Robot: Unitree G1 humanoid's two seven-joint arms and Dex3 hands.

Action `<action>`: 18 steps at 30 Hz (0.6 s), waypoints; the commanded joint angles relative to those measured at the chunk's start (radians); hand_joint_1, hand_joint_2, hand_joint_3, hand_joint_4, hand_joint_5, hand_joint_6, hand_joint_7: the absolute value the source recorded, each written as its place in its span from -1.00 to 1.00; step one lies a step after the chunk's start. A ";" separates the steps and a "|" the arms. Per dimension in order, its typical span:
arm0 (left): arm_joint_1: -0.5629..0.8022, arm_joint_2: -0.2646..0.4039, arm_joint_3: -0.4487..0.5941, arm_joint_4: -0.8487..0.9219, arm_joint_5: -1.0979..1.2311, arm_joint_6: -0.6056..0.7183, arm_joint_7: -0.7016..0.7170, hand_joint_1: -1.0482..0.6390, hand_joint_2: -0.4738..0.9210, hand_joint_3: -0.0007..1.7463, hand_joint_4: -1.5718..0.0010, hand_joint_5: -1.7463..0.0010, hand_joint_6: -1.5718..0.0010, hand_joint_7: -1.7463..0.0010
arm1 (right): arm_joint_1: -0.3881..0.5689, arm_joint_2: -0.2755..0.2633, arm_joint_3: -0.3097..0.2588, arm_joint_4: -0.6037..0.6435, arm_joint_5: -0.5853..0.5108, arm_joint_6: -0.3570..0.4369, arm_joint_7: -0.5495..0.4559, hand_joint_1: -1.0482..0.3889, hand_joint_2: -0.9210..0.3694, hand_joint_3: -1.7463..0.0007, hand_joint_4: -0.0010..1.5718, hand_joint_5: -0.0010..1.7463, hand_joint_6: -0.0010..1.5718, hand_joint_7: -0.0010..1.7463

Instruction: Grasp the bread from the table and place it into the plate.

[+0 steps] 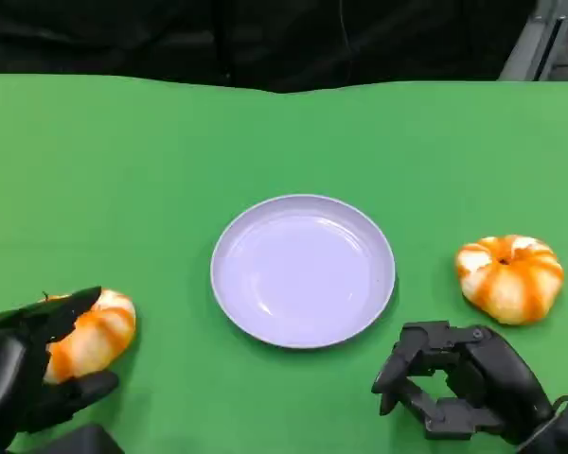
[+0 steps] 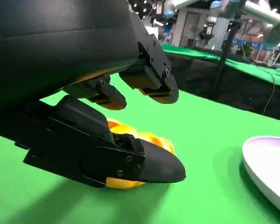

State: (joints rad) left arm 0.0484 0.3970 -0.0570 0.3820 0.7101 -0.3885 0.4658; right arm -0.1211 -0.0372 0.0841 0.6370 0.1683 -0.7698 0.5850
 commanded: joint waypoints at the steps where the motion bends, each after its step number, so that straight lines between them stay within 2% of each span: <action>1: -0.027 0.026 -0.022 0.039 -0.022 -0.001 -0.013 -0.84 1.00 -0.66 0.24 0.99 0.23 1.00 | 0.004 -0.006 -0.007 -0.004 0.005 0.003 0.003 0.61 -0.60 -0.10 0.12 0.45 0.19 0.06; 18: -0.130 0.047 -0.074 0.235 -0.036 -0.026 0.031 -0.79 1.00 -0.71 0.20 0.99 0.28 1.00 | -0.005 -0.004 -0.008 0.011 0.002 -0.005 0.002 0.63 -0.59 -0.11 0.13 0.44 0.19 0.04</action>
State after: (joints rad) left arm -0.0644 0.4162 -0.1246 0.5834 0.6834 -0.4126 0.4845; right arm -0.1223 -0.0368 0.0841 0.6427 0.1681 -0.7703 0.5857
